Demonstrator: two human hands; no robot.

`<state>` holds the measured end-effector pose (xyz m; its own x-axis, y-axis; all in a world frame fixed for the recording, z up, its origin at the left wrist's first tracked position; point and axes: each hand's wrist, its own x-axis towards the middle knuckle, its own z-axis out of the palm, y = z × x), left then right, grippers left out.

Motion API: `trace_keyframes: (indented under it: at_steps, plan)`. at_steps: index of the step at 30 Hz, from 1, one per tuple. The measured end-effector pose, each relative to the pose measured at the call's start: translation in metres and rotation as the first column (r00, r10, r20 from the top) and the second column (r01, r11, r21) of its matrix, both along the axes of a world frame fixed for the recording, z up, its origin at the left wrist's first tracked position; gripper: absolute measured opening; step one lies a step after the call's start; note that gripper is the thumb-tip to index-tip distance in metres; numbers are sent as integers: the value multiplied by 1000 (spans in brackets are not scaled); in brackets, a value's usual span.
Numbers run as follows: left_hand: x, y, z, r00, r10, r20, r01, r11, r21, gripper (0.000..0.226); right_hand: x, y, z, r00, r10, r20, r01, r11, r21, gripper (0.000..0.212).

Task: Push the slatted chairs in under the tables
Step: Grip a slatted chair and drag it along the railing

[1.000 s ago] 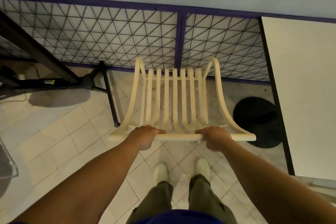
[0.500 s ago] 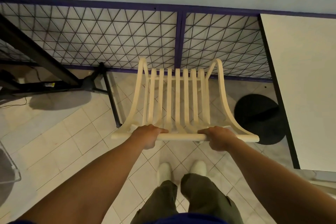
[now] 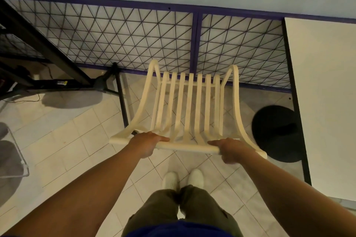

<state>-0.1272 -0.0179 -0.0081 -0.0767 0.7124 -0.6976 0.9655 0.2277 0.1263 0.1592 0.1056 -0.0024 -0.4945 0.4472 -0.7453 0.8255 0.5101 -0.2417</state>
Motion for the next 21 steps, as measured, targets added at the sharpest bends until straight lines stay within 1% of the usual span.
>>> trace_keyframes:
  at_steps: [8, 10, 13, 15, 18, 21]
  plan:
    - [-2, 2, 0, 1000, -31, 3, 31, 1000, -7, 85, -2, -4, -6, 1000, 2, 22, -3, 997, 83, 76]
    - [-3, 3, 0, 999, -50, 7, 50, 999, -1, 85, -2, -4, -10, 999, -18, 28, 14, 994, 105, 67]
    - [-6, 4, -1, 996, -90, 16, 90, 996, 6, 86, -3, -5, -14, 996, -43, 80, 31, 990, 139, 41]
    - [-7, 3, -1, 994, -107, 23, 107, 994, 13, 86, -4, -7, -13, 994, -63, 94, 48, 986, 158, 34]
    - [-9, 3, 0, 991, -122, 53, 121, 992, 28, 86, -6, -11, -9, 990, -104, 100, 86, 982, 170, 37]
    - [-15, 4, -1, 987, -149, 59, 147, 989, 28, 86, -9, -14, -7, 987, -112, 112, 90, 979, 184, 41]
